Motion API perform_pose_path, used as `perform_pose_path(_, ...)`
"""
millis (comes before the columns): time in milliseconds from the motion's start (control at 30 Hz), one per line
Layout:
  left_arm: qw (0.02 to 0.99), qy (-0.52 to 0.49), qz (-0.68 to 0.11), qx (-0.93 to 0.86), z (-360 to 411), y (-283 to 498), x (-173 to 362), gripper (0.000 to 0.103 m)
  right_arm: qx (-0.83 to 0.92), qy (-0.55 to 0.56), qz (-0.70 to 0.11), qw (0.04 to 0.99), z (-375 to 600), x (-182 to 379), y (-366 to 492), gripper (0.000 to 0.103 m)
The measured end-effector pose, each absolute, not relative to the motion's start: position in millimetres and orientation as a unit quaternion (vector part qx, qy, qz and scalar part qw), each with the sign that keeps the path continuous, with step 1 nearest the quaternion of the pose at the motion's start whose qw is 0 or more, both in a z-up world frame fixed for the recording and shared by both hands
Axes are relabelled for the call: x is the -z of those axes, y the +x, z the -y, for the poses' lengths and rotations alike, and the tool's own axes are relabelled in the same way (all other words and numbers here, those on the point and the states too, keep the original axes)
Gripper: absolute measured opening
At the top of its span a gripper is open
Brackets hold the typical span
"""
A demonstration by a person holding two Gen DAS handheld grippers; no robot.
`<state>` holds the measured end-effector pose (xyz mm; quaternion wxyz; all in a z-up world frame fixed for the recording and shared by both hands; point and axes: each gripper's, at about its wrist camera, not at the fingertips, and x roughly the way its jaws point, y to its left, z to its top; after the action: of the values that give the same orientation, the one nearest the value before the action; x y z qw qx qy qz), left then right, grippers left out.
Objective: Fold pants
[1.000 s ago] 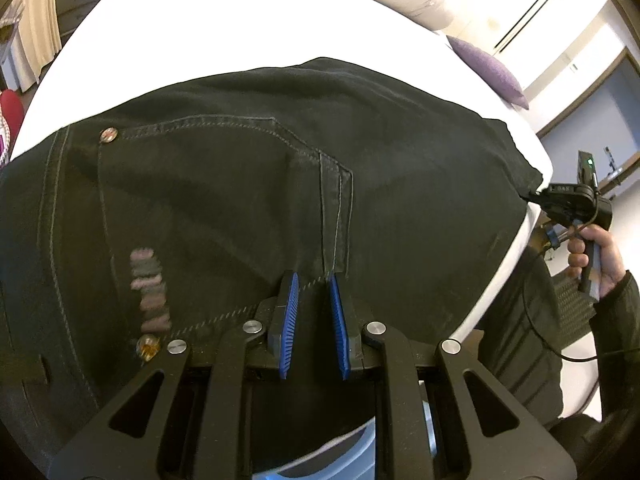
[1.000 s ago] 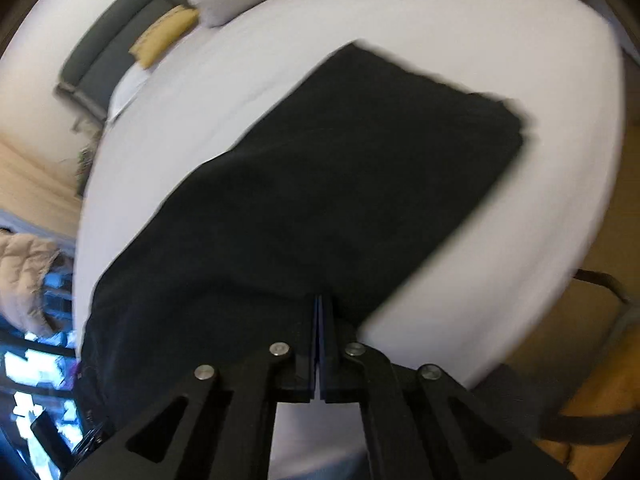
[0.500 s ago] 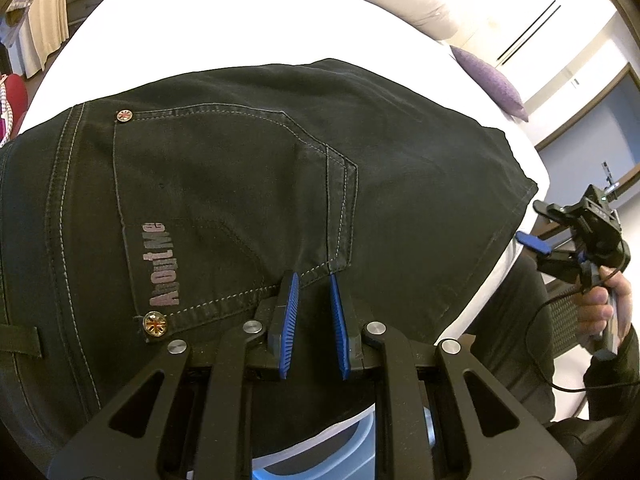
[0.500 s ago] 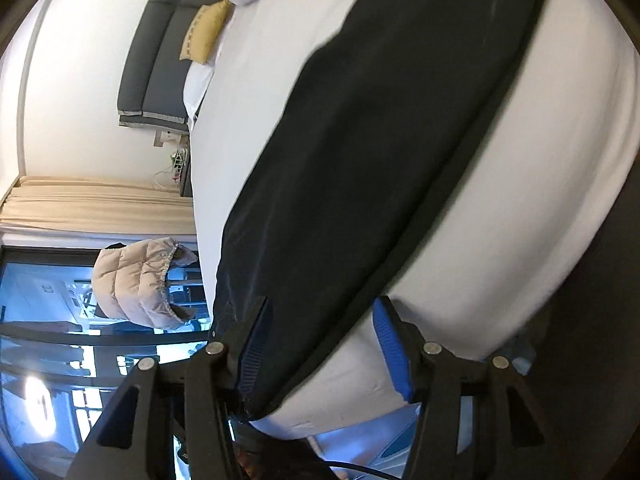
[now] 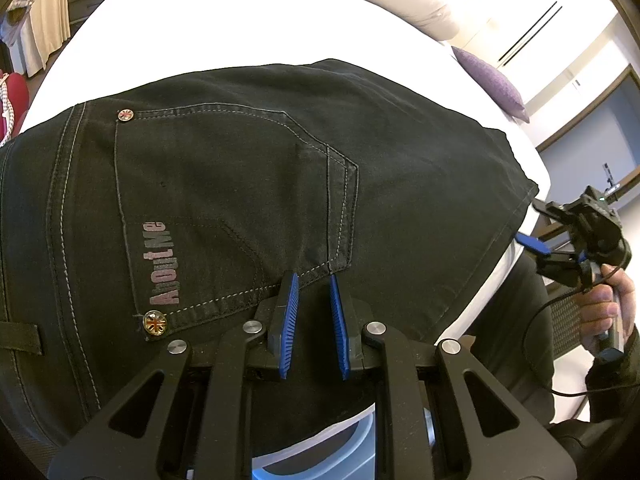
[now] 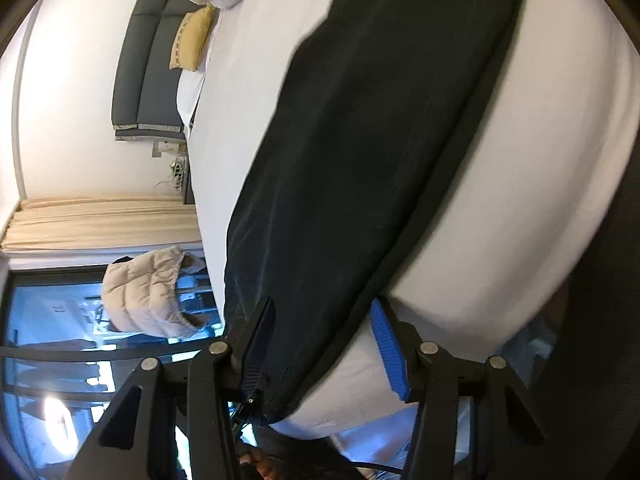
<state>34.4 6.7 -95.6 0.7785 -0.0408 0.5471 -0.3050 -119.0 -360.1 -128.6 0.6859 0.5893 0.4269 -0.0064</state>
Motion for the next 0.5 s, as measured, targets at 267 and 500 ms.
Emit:
perform_pose_path(267,0.779,-0.041,-0.547,0.305,-7,34,96,0.016,-0.013,0.6,-0.435,0.671,357,132,-115,0.054)
perform_pose_path(500,0.779,-0.04,-0.546,0.305,-7,34,96,0.016,-0.025,0.62,-0.438,0.651,348,147,-112,0.054)
